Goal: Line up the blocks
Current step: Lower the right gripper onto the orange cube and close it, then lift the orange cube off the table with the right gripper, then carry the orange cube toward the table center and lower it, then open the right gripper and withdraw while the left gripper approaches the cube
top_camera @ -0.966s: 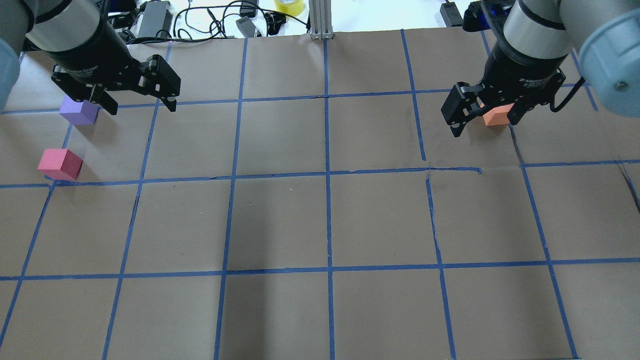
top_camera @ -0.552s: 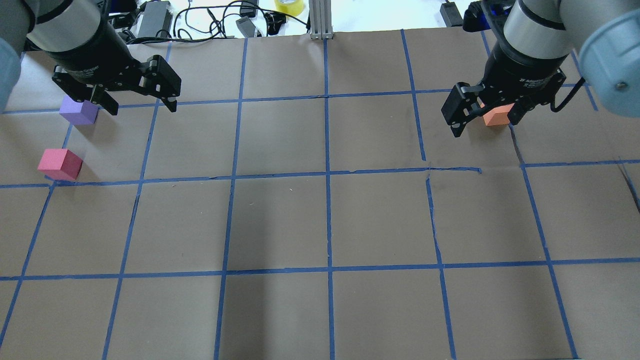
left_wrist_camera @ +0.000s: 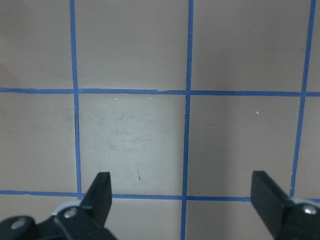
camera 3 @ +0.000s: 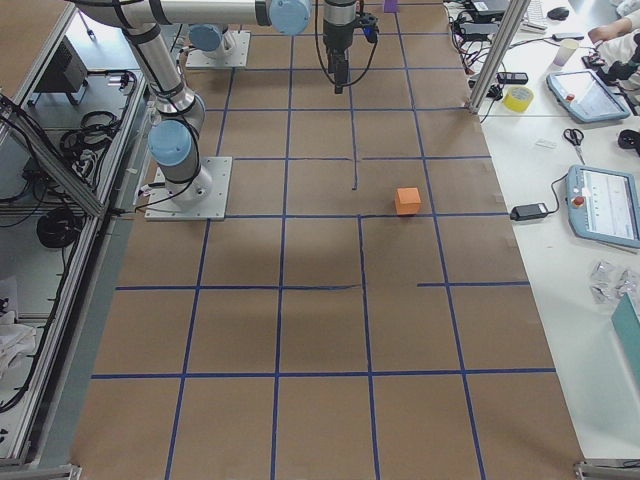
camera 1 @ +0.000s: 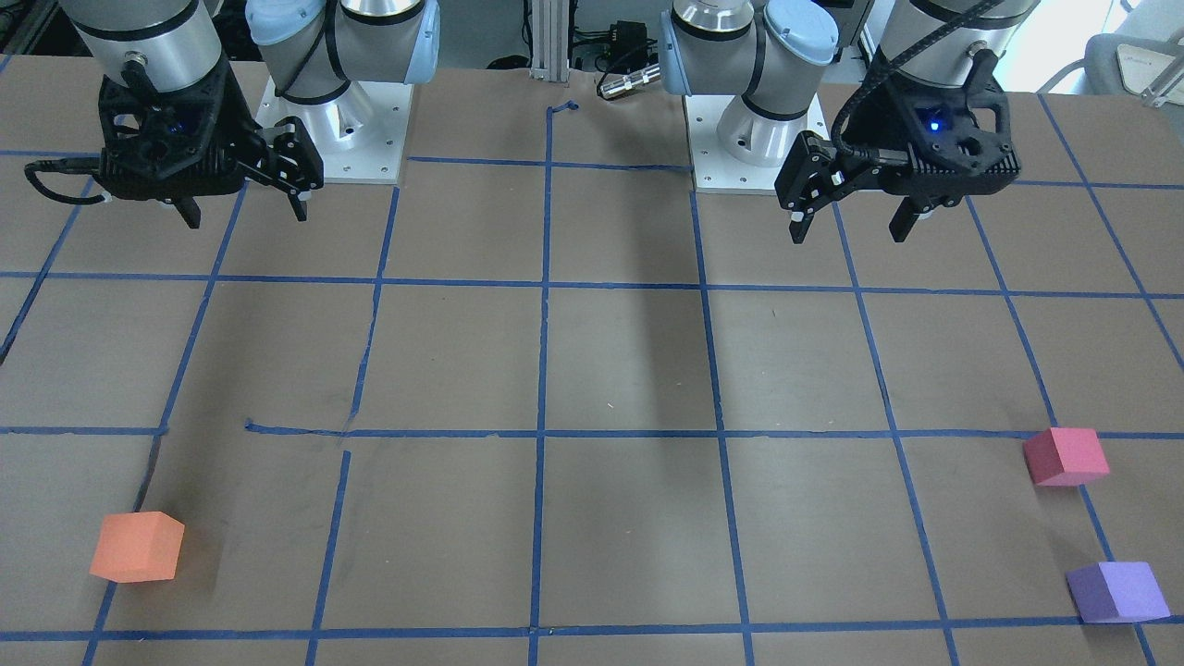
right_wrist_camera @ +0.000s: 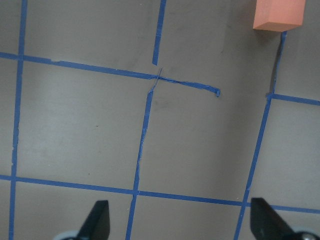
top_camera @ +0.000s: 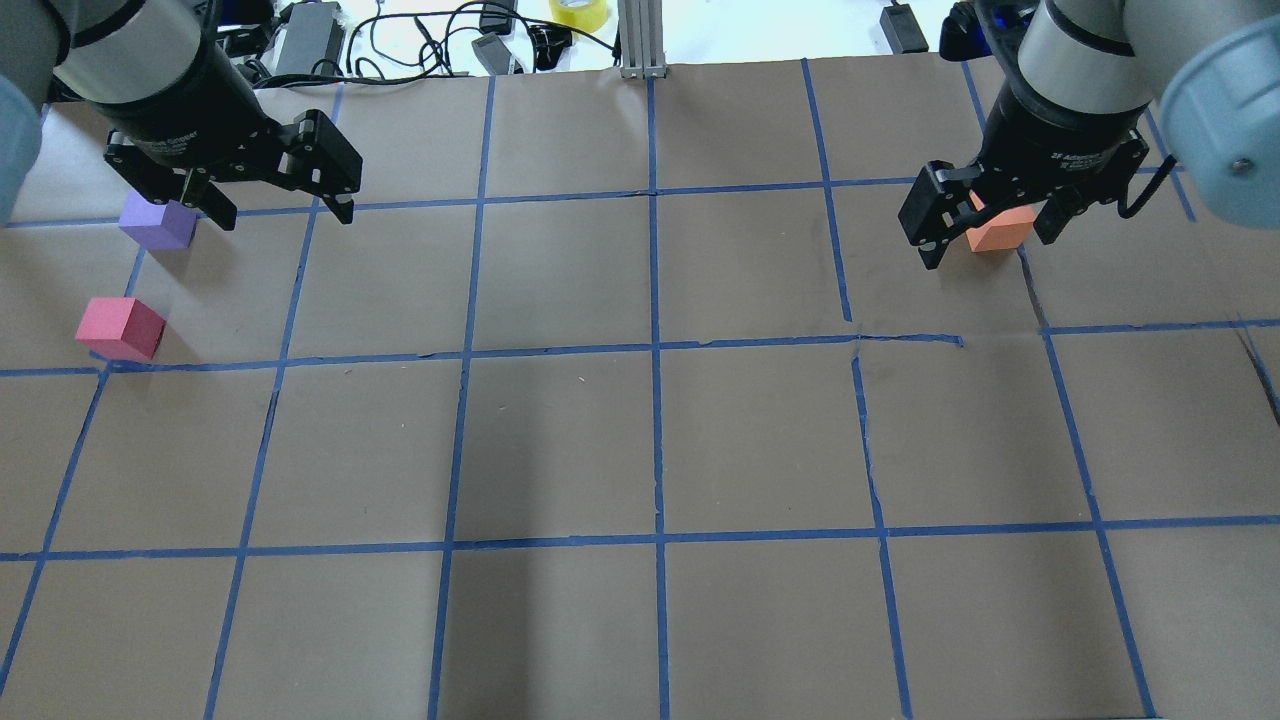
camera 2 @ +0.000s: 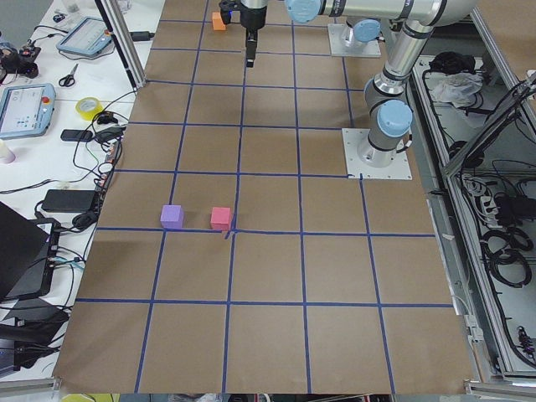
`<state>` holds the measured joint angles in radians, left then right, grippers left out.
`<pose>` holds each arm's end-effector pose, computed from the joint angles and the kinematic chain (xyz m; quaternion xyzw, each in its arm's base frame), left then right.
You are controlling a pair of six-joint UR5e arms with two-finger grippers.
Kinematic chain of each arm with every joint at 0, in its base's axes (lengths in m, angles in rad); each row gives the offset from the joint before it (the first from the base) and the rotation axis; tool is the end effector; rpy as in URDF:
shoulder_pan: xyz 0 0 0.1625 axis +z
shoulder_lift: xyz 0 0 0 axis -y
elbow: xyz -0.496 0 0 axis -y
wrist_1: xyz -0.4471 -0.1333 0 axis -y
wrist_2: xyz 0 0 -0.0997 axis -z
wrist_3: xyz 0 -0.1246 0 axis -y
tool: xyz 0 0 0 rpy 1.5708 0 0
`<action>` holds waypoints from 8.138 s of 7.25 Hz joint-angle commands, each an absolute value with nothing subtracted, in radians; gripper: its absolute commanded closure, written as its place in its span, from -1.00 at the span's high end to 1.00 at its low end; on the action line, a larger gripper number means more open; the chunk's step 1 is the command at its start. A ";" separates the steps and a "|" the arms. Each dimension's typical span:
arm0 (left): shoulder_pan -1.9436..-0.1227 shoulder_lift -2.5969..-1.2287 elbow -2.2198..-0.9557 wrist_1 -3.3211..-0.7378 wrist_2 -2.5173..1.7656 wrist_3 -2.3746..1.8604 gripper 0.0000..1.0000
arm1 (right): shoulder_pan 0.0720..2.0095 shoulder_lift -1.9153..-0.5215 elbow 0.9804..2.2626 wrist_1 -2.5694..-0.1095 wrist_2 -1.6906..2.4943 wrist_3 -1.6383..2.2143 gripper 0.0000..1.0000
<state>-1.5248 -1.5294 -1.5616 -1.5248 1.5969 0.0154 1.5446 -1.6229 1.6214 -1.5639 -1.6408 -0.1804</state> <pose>-0.1052 -0.5427 0.5663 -0.0159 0.9986 -0.0479 0.0145 0.1109 -0.5234 0.5337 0.0771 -0.9964 -0.0063 0.0345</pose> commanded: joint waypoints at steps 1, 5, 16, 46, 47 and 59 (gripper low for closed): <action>-1.525 -1.529 -1.562 -1.525 1.597 0.015 1.00 | 1.526 -1.582 1.621 -1.572 -1.683 -0.181 1.00; -1.525 -1.528 -1.562 -1.525 1.597 0.015 1.00 | 1.371 -1.402 1.621 -1.838 -1.680 -0.320 1.00; -1.525 -1.528 -1.563 -1.525 1.597 0.017 1.00 | 1.267 -1.046 1.605 -2.299 -1.551 -0.483 1.00; -1.525 -1.525 -1.563 -1.528 1.600 0.015 1.00 | 1.974 -0.839 1.335 -2.184 -1.627 0.428 -0.18; -1.525 -1.526 -1.563 -1.528 1.600 0.015 1.00 | 1.974 -0.844 1.335 -2.201 -1.631 0.440 0.99; -1.603 -1.932 -1.571 -0.978 1.540 0.035 1.00 | 1.592 -1.369 1.382 -1.545 -1.509 -0.175 1.00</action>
<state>-1.5606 -1.8464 -1.5784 -1.0739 1.5440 0.0456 1.7000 -1.3023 1.3641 -1.6389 -1.5139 -0.0274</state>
